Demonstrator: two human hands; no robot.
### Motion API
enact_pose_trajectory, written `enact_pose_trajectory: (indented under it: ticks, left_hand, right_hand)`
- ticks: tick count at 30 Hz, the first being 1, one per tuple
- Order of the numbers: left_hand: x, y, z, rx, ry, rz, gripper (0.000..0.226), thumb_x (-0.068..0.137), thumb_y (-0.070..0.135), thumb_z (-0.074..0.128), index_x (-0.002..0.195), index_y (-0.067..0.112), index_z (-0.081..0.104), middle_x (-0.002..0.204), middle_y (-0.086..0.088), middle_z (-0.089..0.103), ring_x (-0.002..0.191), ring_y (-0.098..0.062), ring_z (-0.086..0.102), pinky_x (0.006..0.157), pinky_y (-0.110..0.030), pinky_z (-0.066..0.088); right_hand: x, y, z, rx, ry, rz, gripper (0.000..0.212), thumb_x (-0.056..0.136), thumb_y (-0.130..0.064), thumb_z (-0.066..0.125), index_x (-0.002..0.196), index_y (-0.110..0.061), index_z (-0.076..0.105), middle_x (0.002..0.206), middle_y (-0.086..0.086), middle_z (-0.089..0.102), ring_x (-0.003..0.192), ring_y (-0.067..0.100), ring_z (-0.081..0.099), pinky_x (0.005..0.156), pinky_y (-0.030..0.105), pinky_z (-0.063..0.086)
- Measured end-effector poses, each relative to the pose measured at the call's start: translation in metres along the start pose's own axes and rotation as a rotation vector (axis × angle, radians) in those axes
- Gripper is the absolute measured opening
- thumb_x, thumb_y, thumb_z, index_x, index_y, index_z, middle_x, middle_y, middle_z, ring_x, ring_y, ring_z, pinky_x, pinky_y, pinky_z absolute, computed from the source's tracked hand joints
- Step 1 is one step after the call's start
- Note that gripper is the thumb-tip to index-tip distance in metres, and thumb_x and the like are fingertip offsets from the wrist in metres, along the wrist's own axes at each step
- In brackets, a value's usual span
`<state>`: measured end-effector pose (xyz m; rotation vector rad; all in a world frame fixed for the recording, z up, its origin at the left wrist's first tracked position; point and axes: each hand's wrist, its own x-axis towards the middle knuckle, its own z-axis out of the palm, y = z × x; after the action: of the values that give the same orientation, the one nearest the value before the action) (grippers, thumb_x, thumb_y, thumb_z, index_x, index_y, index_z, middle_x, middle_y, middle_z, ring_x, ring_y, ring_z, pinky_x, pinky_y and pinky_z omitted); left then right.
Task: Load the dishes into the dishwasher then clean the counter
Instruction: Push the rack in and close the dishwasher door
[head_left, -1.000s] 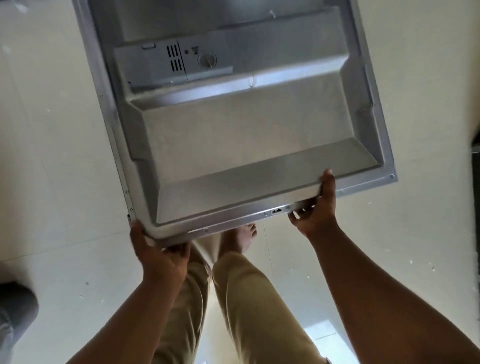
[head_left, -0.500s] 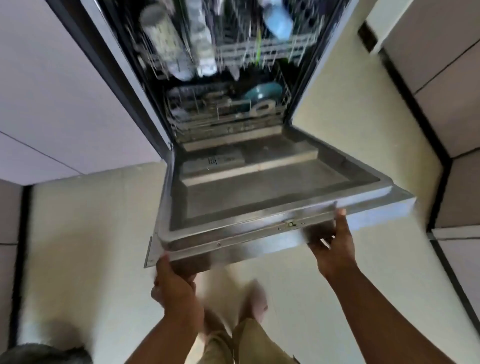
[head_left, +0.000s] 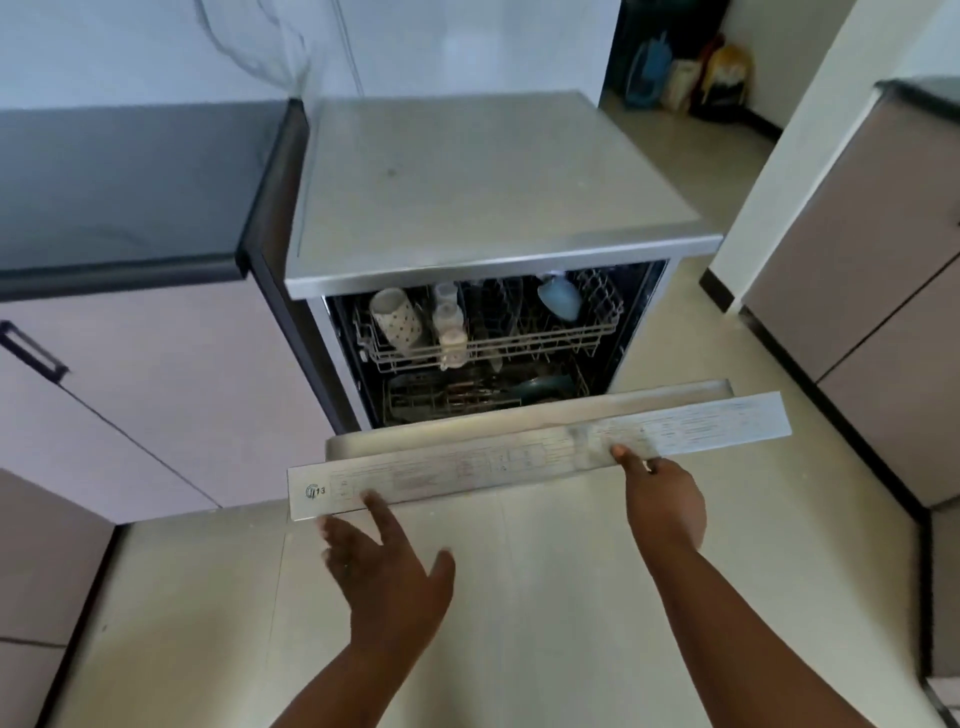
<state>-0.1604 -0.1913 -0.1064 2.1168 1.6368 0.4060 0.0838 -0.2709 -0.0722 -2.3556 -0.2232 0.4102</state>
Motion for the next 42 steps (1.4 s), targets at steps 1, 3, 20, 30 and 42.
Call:
enact_pose_trajectory:
  ticks: [1,3,20,30,42]
  left_hand:
    - [0.008,-0.005,0.003,0.162,0.045,0.137,0.102,0.079,0.047,0.059,0.154,0.004,0.003,0.156,-0.032,-0.005,0.145,-0.047,-0.005,0.116,-0.052,-0.007]
    - [0.027,-0.004,0.004,0.339,0.046,0.342,0.104,0.064,0.045,0.062,0.151,0.001,0.024,0.158,-0.025,0.011,0.146,-0.043,0.009,0.117,-0.058,0.003]
    - [0.208,0.038,-0.038,0.517,0.004,0.55,0.121,0.058,0.061,0.068,0.151,0.002,0.018,0.16,-0.02,0.013,0.146,-0.037,0.014,0.116,-0.047,0.011]
    - [0.312,0.078,-0.076,0.61,-0.039,0.805,0.131,0.046,0.071,0.069,0.15,0.007,0.024,0.156,-0.017,0.028,0.143,-0.037,0.026,0.113,-0.055,0.019]
    - [0.336,0.097,-0.074,0.522,-0.116,0.853,0.109,0.055,0.044,0.078,0.148,0.012,0.031,0.152,-0.01,0.038,0.137,-0.033,0.039,0.112,-0.041,0.019]
  right_hand:
    - [0.004,-0.007,0.001,-0.019,-0.004,0.005,0.059,0.093,-0.058,0.05,0.122,-0.008,0.063,0.119,0.012,0.066,0.11,0.033,0.06,0.077,0.033,0.039]
    - [0.016,-0.021,0.003,-0.021,-0.017,0.006,0.061,0.092,-0.06,0.05,0.12,-0.008,0.063,0.118,0.013,0.067,0.108,0.033,0.06,0.078,0.034,0.041]
    - [0.111,-0.175,0.021,-0.616,0.047,-0.183,0.065,0.092,-0.068,0.035,0.116,-0.014,0.061,0.118,0.009,0.059,0.109,0.029,0.055,0.093,0.044,0.036]
    - [0.185,-0.206,-0.002,-0.988,-0.253,-0.957,0.123,0.068,-0.083,0.053,0.155,-0.022,-0.008,0.16,0.006,-0.012,0.15,0.032,-0.004,0.121,0.045,0.001]
    - [0.213,-0.232,0.003,-0.973,-0.317,-0.965,0.106,0.089,-0.046,0.062,0.145,-0.025,-0.026,0.164,0.0,-0.006,0.151,0.027,0.003,0.12,0.033,0.006]
